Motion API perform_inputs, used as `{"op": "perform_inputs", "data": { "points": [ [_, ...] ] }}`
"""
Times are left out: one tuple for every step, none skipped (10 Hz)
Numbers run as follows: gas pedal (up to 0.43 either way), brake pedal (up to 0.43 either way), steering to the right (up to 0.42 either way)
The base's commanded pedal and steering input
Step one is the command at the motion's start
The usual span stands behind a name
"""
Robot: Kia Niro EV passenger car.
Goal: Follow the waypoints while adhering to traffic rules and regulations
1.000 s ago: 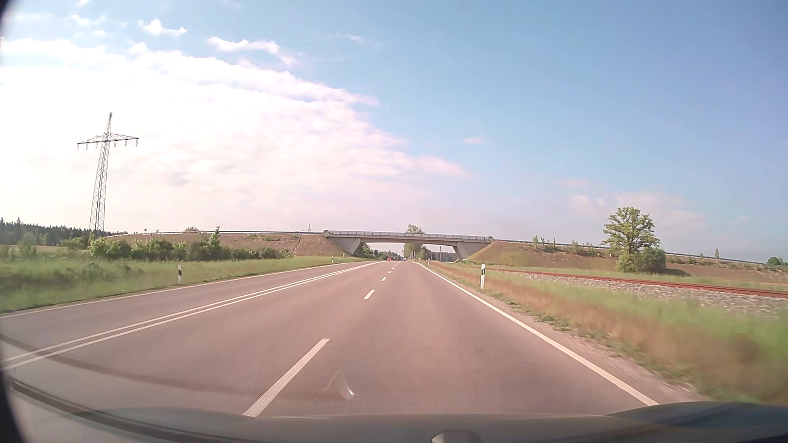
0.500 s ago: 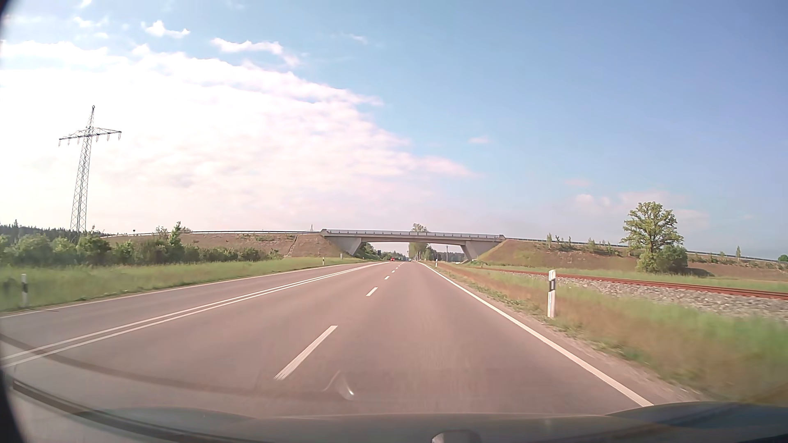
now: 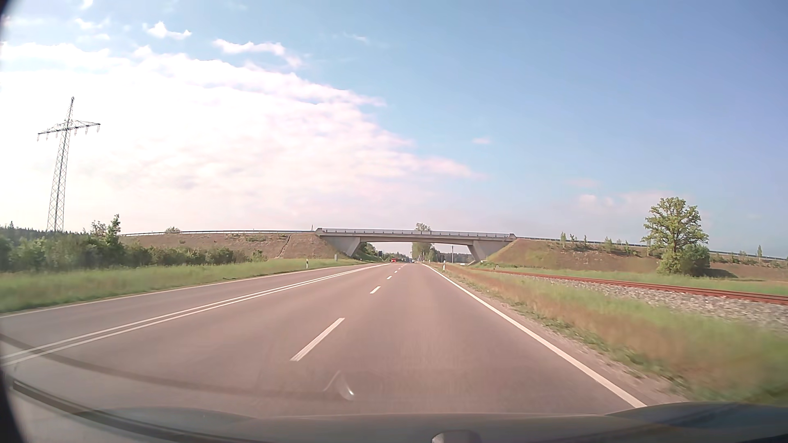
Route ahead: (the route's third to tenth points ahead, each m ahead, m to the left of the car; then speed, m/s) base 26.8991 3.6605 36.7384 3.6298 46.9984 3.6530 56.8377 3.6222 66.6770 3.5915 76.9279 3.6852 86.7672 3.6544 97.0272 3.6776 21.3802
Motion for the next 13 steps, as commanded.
{"op": "perform_inputs", "data": {
  "points": [
    [0.260, 0.000, -0.003],
    [0.260, 0.000, -0.003],
    [0.260, 0.000, -0.003],
    [0.260, 0.000, -0.002],
    [0.260, 0.000, -0.002],
    [0.260, 0.000, -0.002],
    [0.260, 0.000, -0.002],
    [0.260, 0.000, -0.001],
    [0.260, 0.000, -0.001],
    [0.260, 0.000, -0.001],
    [0.260, 0.000, 0.000],
    [0.260, 0.000, 0.000],
    [0.260, 0.000, 0.000]
  ]
}}
